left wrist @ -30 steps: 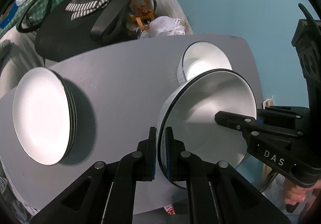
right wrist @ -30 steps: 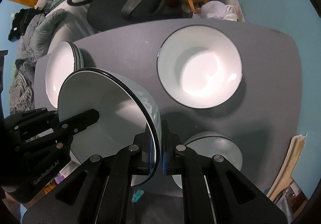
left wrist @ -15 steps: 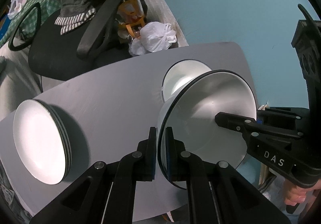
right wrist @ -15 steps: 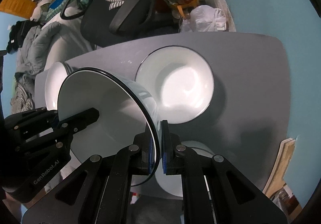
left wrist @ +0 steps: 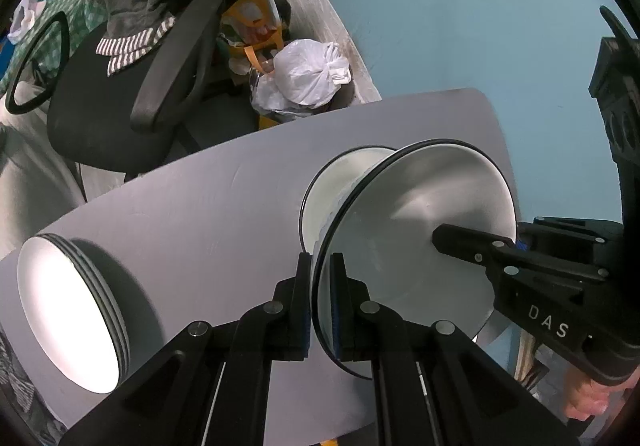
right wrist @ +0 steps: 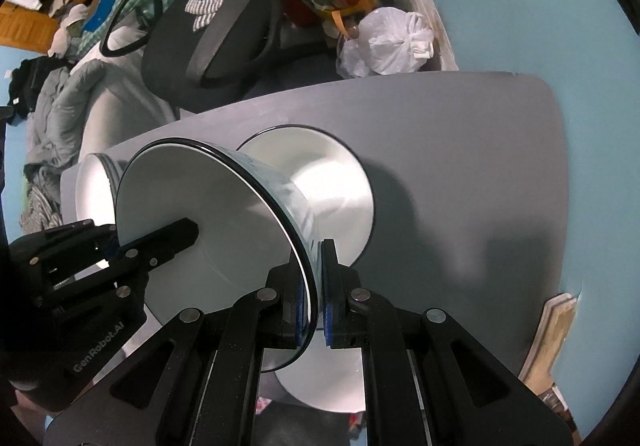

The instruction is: Organize plates and bowls

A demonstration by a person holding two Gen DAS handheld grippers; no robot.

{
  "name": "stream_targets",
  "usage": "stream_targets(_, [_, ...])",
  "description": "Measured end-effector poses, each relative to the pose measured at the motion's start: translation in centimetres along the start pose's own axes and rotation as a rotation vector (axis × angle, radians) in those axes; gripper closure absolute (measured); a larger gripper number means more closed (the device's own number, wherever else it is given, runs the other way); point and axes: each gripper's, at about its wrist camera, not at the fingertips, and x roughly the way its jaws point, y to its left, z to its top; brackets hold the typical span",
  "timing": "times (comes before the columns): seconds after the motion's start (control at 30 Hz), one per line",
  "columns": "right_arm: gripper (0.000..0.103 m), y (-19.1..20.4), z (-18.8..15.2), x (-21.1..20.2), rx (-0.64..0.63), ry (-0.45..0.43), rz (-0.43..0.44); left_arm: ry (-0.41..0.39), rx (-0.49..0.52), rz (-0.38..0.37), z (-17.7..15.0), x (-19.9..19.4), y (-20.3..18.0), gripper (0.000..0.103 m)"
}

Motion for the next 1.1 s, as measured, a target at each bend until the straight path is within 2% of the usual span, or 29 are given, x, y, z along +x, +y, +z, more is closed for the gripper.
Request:
stream_targets(0.47, [0.096,-1.3,1.6,1.3,0.012,0.022,-0.002,0.038,0.002,0.029,1.5,1.8,-0.7,0.096])
stream_targets(1.1, [0.096,-2.2,2.2,2.0,0.041,0.035,-0.013,0.082,0.005,0.027,1.8,3.5,-1.0,0.095])
